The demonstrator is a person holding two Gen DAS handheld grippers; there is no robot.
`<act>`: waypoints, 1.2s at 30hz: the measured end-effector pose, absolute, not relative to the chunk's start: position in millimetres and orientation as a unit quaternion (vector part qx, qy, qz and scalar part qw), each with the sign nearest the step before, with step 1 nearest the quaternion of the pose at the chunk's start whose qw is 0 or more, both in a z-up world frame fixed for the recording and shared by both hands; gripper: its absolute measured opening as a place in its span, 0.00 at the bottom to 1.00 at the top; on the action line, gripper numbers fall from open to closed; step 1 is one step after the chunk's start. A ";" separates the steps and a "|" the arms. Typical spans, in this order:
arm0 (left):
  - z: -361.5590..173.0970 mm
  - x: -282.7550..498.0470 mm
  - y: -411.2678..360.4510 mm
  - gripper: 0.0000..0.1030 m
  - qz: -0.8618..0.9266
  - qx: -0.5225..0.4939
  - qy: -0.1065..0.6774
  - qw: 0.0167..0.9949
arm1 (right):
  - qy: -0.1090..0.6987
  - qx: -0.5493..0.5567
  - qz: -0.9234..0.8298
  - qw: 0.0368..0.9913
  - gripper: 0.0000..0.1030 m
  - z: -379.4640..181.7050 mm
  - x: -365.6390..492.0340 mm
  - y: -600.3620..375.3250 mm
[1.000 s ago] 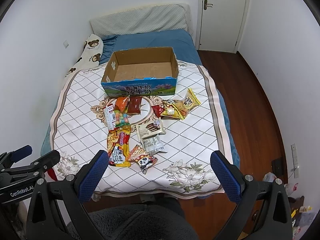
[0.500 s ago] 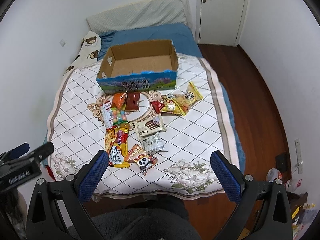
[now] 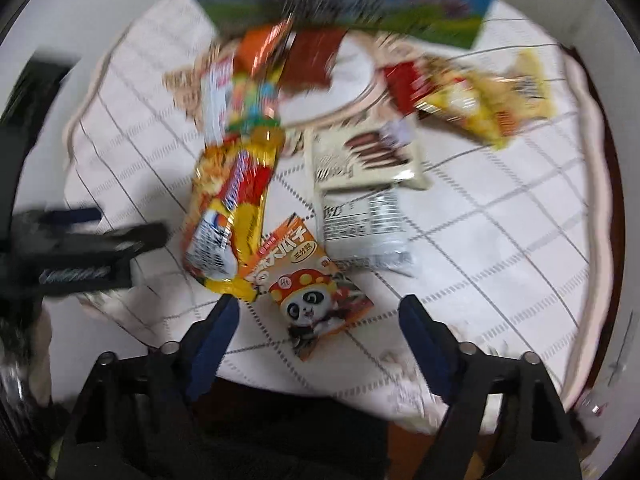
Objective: Organize snacks
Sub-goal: 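Grasp the yellow Sedaap noodle pack with the left tool while the right tool grasps the orange panda seed bag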
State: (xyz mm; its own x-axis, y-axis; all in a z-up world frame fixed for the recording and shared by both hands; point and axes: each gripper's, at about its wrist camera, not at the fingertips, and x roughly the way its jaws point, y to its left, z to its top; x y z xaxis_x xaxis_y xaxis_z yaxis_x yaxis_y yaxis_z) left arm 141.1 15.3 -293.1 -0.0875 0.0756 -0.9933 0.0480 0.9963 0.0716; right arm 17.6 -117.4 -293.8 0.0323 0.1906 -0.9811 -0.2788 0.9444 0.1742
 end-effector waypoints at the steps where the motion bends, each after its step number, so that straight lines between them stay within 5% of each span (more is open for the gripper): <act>1: -309.6 147.3 10.9 0.98 0.005 0.053 0.746 0.664 | 0.682 -0.040 0.170 0.710 0.77 -305.3 19.5 -112.6; 3: -337.4 155.9 5.0 0.98 -0.001 0.065 0.757 0.650 | 0.691 -0.058 0.182 0.698 0.77 -322.7 22.4 -103.3; 6: -353.5 157.8 7.3 0.77 -0.010 0.045 0.759 0.649 | 0.701 -0.084 0.197 0.680 0.77 -338.1 26.7 -92.1; 10: -344.0 144.5 18.8 0.72 -0.002 0.045 0.742 0.668 | 0.712 -0.118 0.228 0.654 0.76 -361.4 31.6 -69.7; 17: -330.3 101.6 57.5 0.72 0.023 0.044 0.744 0.666 | 0.730 -0.160 0.227 0.625 0.57 -399.5 28.1 -42.7; 20: -326.6 92.2 65.8 0.73 0.025 0.034 0.743 0.668 | 0.745 -0.077 0.177 0.638 0.54 -406.9 33.0 -52.0; 27: -342.4 109.1 70.7 0.84 0.021 0.029 0.749 0.662 | 0.773 0.099 0.108 0.617 0.61 -422.2 35.7 -64.8; 30: -356.6 109.6 81.4 0.89 0.013 0.012 0.753 0.658 | 0.762 0.070 0.110 0.635 0.68 -419.7 37.4 -57.1; 36: -367.5 95.6 122.3 0.82 0.014 -0.042 0.750 0.660 | 0.763 -0.027 0.125 0.633 0.68 -420.0 50.1 -27.0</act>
State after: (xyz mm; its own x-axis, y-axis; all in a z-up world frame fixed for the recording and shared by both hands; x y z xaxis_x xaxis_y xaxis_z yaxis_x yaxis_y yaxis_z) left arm 95.6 122.3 -367.5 -0.1258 -0.0445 -0.9911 -0.0818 0.9961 -0.0343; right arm 50.1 -27.0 -420.0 -0.1968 0.1168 -0.9735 -0.1996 0.9673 0.1564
